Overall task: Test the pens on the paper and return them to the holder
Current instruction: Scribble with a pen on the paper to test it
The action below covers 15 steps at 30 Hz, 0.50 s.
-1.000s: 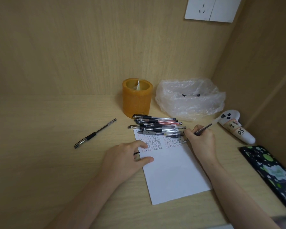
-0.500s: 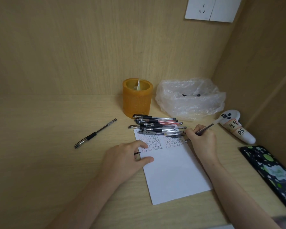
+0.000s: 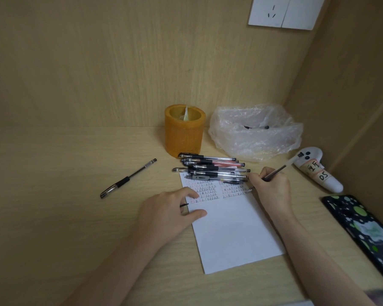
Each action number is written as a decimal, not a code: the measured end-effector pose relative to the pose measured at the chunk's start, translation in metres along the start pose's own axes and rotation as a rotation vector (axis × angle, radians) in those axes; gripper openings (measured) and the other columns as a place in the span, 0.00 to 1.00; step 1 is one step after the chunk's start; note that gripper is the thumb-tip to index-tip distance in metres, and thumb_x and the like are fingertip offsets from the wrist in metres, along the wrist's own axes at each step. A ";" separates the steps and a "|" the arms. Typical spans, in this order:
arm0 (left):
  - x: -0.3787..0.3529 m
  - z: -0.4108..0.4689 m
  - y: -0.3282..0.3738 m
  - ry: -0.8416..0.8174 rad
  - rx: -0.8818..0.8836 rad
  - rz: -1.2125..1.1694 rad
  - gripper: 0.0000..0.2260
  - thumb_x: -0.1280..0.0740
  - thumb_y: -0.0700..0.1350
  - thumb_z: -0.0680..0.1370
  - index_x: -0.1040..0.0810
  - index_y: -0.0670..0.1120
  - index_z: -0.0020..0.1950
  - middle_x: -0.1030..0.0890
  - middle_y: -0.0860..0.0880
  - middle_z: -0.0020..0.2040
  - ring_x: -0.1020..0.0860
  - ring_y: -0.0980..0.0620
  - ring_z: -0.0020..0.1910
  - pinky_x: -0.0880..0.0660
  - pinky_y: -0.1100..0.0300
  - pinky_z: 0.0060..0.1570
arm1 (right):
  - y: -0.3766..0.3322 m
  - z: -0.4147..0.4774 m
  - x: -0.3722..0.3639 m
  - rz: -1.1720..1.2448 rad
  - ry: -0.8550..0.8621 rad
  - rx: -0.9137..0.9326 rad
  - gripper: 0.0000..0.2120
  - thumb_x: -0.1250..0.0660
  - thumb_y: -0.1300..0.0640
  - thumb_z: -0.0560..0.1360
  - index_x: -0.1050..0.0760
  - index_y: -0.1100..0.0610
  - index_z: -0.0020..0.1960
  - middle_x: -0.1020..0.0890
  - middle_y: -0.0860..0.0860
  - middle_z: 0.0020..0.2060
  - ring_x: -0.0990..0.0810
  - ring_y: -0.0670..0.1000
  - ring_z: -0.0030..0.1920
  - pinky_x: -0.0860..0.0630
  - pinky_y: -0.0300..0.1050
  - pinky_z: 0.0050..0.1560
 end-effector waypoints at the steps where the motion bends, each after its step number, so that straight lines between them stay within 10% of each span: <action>1: 0.000 0.000 0.000 0.000 0.001 -0.003 0.19 0.36 0.68 0.68 0.26 0.62 0.56 0.28 0.59 0.31 0.25 0.62 0.36 0.26 0.64 0.39 | 0.000 0.000 0.001 0.005 0.006 -0.006 0.17 0.34 0.68 0.69 0.37 0.59 0.26 0.35 0.53 0.23 0.39 0.45 0.24 0.43 0.35 0.23; 15: 0.000 0.000 0.000 0.003 -0.006 0.008 0.19 0.36 0.68 0.68 0.27 0.63 0.56 0.28 0.60 0.31 0.25 0.62 0.37 0.26 0.65 0.38 | 0.000 0.001 0.000 0.031 0.006 0.009 0.17 0.35 0.69 0.69 0.38 0.58 0.26 0.36 0.52 0.23 0.39 0.44 0.23 0.42 0.34 0.24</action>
Point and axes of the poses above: each hand's wrist, its own z-axis towards the middle knuckle, its own x-axis out of the back of the hand, y = z × x, the point moved 9 cm from there along z, towards the middle knuckle
